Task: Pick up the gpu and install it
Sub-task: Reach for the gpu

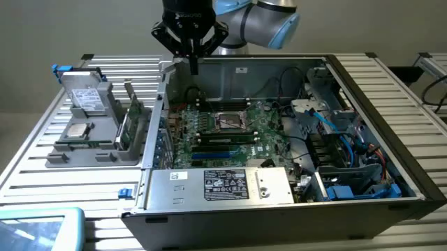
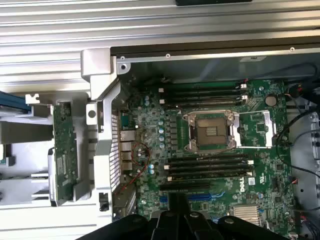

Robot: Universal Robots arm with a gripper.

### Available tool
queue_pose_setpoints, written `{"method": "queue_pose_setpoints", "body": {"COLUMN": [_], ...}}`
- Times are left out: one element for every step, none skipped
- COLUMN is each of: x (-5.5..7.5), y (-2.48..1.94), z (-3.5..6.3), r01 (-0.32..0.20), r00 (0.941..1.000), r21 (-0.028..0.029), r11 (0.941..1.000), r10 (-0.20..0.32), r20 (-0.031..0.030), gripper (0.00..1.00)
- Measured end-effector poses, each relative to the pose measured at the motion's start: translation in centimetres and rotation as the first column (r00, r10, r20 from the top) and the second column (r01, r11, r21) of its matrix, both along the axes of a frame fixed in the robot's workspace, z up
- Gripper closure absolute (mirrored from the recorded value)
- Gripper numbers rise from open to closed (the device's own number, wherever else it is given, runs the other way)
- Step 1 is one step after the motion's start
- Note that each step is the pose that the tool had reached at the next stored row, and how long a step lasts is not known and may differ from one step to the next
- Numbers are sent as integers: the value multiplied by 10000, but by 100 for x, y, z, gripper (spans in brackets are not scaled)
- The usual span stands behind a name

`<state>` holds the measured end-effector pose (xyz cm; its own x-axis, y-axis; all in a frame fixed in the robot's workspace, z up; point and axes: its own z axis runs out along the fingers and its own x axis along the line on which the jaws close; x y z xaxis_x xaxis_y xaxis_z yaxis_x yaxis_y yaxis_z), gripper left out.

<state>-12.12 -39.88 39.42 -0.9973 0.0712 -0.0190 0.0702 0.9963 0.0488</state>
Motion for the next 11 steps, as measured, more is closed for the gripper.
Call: {"method": "queue_pose_setpoints", "body": {"x": [0, 0, 0, 0, 0, 0, 0, 0, 0, 0, 0], "y": [0, 0, 0, 0, 0, 0, 0, 0, 0, 0, 0], "z": [0, 1, 1, 1, 1, 1, 2, 2, 2, 3, 3], "r01": [0, 0, 0, 0, 0, 0, 0, 0, 0, 0, 0], "r00": [10000, 10000, 10000, 10000, 10000, 10000, 10000, 10000, 10000, 10000, 10000], "r21": [0, 0, 0, 0, 0, 0, -1, 0, 0, 0, 0], "r11": [10000, 10000, 10000, 10000, 10000, 10000, 10000, 10000, 10000, 10000, 10000], "r10": [0, 0, 0, 0, 0, 0, 0, 0, 0, 0, 0], "r20": [0, 0, 0, 0, 0, 0, 0, 0, 0, 0, 0], "gripper": [89, 89, 89, 89, 89, 89, 89, 89, 89, 89, 89]}}
